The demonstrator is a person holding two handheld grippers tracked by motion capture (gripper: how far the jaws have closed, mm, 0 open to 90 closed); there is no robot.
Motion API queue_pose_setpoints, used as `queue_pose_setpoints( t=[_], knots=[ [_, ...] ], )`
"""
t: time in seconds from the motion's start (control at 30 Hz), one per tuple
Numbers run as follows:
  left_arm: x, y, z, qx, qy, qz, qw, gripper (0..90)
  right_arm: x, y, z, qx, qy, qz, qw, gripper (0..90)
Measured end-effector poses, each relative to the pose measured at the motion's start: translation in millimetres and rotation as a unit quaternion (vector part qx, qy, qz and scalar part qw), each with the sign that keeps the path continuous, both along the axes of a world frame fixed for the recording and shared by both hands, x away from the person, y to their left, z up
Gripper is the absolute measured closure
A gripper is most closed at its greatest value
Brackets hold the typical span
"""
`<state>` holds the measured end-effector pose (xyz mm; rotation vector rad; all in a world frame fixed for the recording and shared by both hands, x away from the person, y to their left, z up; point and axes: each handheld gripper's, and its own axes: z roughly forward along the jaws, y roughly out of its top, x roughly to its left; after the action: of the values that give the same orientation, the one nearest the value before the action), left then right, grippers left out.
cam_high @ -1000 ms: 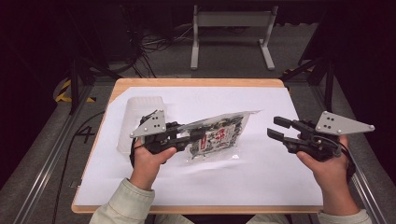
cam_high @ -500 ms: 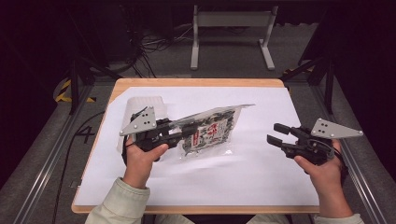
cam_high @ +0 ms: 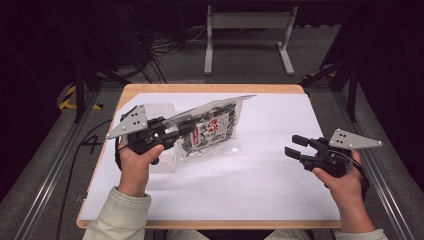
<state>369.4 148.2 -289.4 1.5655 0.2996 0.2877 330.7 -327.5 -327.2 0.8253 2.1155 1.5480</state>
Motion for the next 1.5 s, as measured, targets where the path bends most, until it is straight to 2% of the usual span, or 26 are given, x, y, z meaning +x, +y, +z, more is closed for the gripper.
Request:
queue_pose_setpoints(
  t=[0.1,0.23,0.37,0.73,0.97,1.1,1.4,1.5],
  knots=[
    [2.9,6.7,2.8,0.005,-0.001,0.004,1.0,73.3,0.2,-2.1,-2.8,0.001,0.005,-0.003,1.0,48.9],
    [8.1,14.7,6.0,-0.006,-0.001,0.008,0.9999,73.3,-1.5,-5.7,-5.3,0.0,0.009,-0.009,0.9999,48.8],
    [11.0,19.8,9.9,-0.007,-0.009,0.018,0.9998,73.3,-4.7,-10.4,-8.3,0.0,0.014,-0.018,0.9997,48.9],
    [18.8,20.4,8.3,-0.009,-0.018,0.046,0.9988,73.3,-7.0,-15.9,-15.1,0.004,0.026,-0.028,0.9993,47.8],
    [20.2,25.6,8.1,-0.012,-0.024,0.064,0.9976,73.4,-6.6,-15.6,-18.4,0.003,0.032,-0.03,0.9991,48.0],
    [20.0,32.7,6.4,-0.024,-0.025,0.086,0.9957,73.4,-6.0,-14.0,-19.9,0.0,0.033,-0.028,0.9991,48.0],
    [20.8,39.3,3.1,-0.011,-0.022,0.106,0.9941,73.4,-4.4,-11.4,-20.7,-0.002,0.032,-0.025,0.9992,48.4],
    [19.7,46.7,1.9,-0.012,-0.021,0.117,0.9929,73.5,-2.1,-9.5,-21.0,-0.002,0.031,-0.021,0.9993,48.5]
  ],
)
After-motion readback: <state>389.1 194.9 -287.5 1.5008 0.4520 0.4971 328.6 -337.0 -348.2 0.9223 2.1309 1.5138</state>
